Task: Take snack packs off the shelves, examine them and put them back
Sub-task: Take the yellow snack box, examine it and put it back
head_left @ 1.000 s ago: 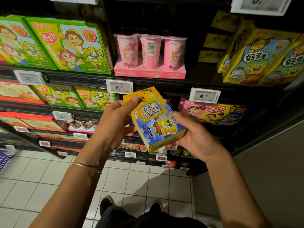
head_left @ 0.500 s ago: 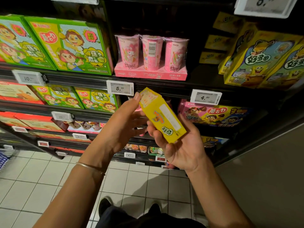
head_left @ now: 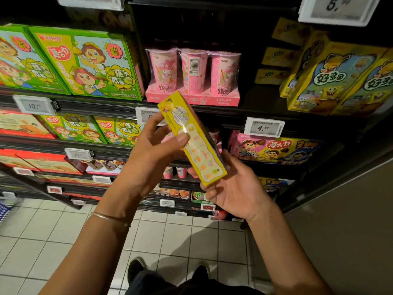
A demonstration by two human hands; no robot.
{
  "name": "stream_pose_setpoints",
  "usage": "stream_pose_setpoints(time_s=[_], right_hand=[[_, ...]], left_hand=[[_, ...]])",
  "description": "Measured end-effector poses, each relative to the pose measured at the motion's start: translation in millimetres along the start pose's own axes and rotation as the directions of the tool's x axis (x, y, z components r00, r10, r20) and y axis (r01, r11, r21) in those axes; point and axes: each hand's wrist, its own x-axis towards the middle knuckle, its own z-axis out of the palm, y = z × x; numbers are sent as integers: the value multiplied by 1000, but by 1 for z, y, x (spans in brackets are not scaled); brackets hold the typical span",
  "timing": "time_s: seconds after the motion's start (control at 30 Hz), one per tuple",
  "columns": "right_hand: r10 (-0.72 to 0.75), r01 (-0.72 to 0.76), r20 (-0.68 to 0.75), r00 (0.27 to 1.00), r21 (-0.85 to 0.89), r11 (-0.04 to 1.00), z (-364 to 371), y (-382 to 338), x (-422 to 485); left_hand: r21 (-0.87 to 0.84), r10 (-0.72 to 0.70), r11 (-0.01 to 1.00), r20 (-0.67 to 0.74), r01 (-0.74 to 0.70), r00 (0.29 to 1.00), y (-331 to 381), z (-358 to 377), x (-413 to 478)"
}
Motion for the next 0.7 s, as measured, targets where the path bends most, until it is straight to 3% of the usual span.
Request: stream_pose_setpoints(time_s=[0.1,0.27,0.43,0.53,0.7], right_hand=[[-42,42,2,999,-104,994,1,0,2],[-154,130,-50,987,-323,937,5,-2,7],[-202,199,27,979,-334,921,2,-4,4],[-185,185,19,983,-158,970,4,-2,4],[-36,24,282,959,47,999,6,4,-1]], left_hand=[[121,104,987,11,-104,995,-3,-2,0],[99,91,991,35,-94,995,-6,-3,3],[194,136,972,1,-133,991,-9,-2,3],[151,120,983,-71,-108,990,-9,5,1],[198,78,978,-36,-69,996,-9,13,-4]])
